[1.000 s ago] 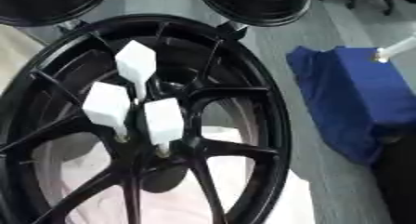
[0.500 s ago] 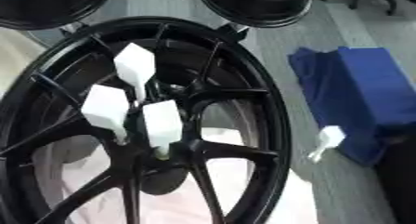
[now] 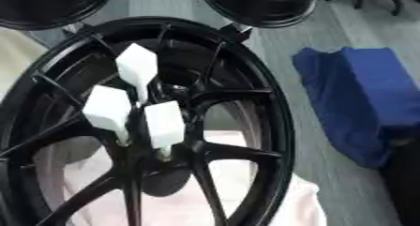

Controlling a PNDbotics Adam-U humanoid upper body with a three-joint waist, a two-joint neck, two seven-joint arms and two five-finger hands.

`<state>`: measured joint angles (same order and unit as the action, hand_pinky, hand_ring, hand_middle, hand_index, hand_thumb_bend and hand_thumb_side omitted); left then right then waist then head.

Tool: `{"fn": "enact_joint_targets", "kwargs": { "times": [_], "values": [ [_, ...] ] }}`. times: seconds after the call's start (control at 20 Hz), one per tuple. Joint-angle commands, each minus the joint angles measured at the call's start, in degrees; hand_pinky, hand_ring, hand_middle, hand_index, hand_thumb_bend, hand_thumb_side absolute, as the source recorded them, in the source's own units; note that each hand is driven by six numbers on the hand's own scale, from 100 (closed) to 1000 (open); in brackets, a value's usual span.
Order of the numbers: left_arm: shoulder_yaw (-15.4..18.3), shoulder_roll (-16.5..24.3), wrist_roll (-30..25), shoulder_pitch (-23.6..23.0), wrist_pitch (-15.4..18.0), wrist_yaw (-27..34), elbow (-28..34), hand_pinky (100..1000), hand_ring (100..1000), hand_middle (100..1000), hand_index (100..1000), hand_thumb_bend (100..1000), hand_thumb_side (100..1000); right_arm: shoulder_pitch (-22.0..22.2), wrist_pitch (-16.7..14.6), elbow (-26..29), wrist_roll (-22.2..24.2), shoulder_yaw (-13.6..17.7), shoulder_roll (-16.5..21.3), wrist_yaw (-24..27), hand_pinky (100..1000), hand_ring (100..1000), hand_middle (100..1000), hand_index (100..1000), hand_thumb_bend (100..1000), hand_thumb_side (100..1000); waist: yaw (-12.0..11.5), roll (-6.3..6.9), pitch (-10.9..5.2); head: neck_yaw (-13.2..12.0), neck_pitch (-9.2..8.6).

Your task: Pull the pin out of the wheel hub.

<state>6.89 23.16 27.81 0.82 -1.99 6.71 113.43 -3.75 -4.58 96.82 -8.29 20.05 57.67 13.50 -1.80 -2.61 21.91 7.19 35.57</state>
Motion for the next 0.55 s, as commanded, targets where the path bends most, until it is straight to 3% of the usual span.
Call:
{"fn": "enact_joint_targets", "kwargs": {
  "times": [0.05,0.2,0.45,0.55],
  "values": [
    [0.0,1.1,-0.1,1.0,0.1,-0.8,1.2,894,623,660,749,196,873,-1.4,0.7,5.3,-4.0,-0.9,0.5,5.2,762,659,590,668,100,634,-0.2,0.08,-1.34,0.1,-0.75],
    [-0.3,1.3,0.0,2.7,0.2,-1.9,1.2,893,623,660,749,199,860,-2.8,1.3,10.3,-6.8,-2.7,-1.6,8.9,765,664,591,669,100,648,-0.6,0.24,-1.47,-0.2,-0.64],
    [-0.8,1.8,0.3,6.2,0.9,-5.0,1.2,891,625,662,751,206,831,-5.7,1.1,17.2,-10.5,-5.7,-7.7,10.5,772,674,599,677,100,677,-1.0,0.63,-1.41,-0.1,-0.78],
    [-0.9,2.0,0.4,7.3,1.3,-6.2,1.2,891,626,663,752,210,818,-6.6,0.0,17.6,-10.2,-6.8,-10.1,9.6,773,676,599,677,100,571,-1.1,0.81,-1.18,0.2,-0.92]
  ]
}}
